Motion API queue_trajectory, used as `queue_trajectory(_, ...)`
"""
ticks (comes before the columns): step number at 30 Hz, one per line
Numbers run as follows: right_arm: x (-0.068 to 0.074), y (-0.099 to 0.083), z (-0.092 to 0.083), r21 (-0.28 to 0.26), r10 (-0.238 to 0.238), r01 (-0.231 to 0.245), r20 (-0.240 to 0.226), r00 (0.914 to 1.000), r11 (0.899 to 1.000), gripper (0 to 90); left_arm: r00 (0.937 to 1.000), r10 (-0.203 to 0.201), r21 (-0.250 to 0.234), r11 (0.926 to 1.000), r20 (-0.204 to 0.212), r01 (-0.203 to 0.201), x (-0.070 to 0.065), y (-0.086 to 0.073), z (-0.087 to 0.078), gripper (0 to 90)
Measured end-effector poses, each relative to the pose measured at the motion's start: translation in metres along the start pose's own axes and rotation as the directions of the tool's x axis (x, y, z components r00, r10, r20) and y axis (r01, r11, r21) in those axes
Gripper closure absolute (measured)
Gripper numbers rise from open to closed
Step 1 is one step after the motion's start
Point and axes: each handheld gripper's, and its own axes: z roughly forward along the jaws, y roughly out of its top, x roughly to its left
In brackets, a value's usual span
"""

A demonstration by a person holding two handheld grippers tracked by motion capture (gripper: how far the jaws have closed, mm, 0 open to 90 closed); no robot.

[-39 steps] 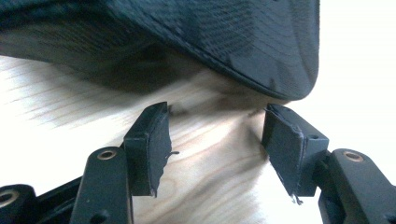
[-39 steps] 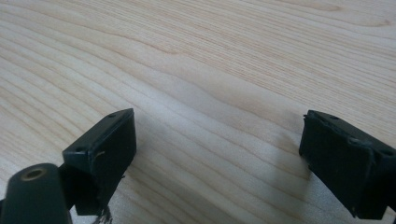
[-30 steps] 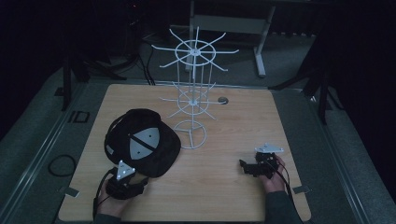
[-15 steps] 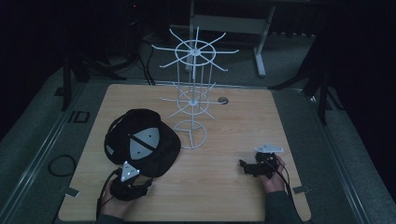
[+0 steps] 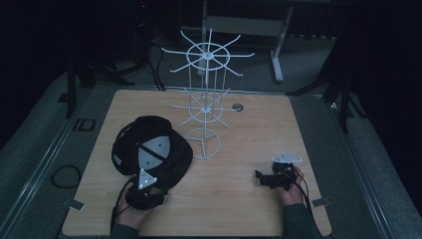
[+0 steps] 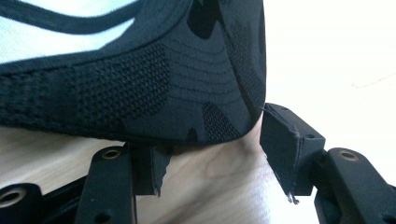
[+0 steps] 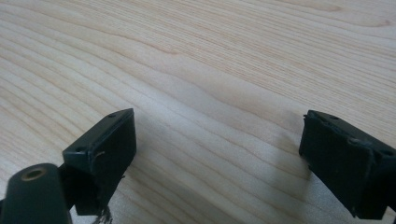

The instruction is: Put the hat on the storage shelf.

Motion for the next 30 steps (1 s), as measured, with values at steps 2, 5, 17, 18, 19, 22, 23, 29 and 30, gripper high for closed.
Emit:
queue_trajectory(2,0.0,0.0,0.0,0.0,0.0,0.0,0.0,1.0,1.0,10.9,0.9999,0.002,-0.017,0.9998,-0.015,-0.002,-0.001,0.003,-0.002,43.8)
queue_trajectory(5,0.0,0.0,0.0,0.0,0.0,0.0,0.0,1.0,1.0,10.8,0.9994,0.007,-0.038,0.9992,-0.033,-0.009,-0.002,0.009,-0.003,43.5)
queue_trajectory(17,0.0,0.0,0.0,0.0,0.0,0.0,0.0,1.0,1.0,10.9,0.9995,-0.009,-0.038,0.9993,-0.032,0.007,-0.014,0.021,0.019,42.1)
queue_trajectory(18,0.0,0.0,0.0,0.0,0.0,0.0,0.0,1.0,1.0,10.8,0.9994,-0.011,-0.043,0.999,-0.033,0.009,-0.014,0.022,0.02,42.3)
queue_trajectory(19,0.0,0.0,0.0,0.0,0.0,0.0,0.0,1.0,1.0,10.9,0.9994,-0.013,-0.043,0.999,-0.031,0.012,-0.014,0.023,0.02,42.9)
queue_trajectory(22,0.0,0.0,0.0,0.0,-0.001,0.001,0.0,1.0,1.0,10.8,0.9993,-0.029,-0.051,0.9983,-0.021,0.028,-0.013,0.026,0.02,46.3)
queue_trajectory(23,0.0,0.0,0.0,0.0,0.0,0.0,0.0,1.0,1.0,10.9,0.9991,-0.036,-0.057,0.9977,-0.021,0.035,-0.012,0.027,0.019,47.0)
queue_trajectory(29,0.0,0.0,0.0,0.0,0.0,0.0,0.0,1.0,1.0,10.8,0.996,-0.081,-0.084,0.9934,-0.039,0.077,-0.005,0.03,0.015,48.4)
queue_trajectory(30,0.0,0.0,0.0,0.0,0.0,0.0,0.0,1.0,1.0,10.9,0.9942,-0.104,-0.08,0.9916,-0.029,0.101,-0.004,0.031,0.017,48.0)
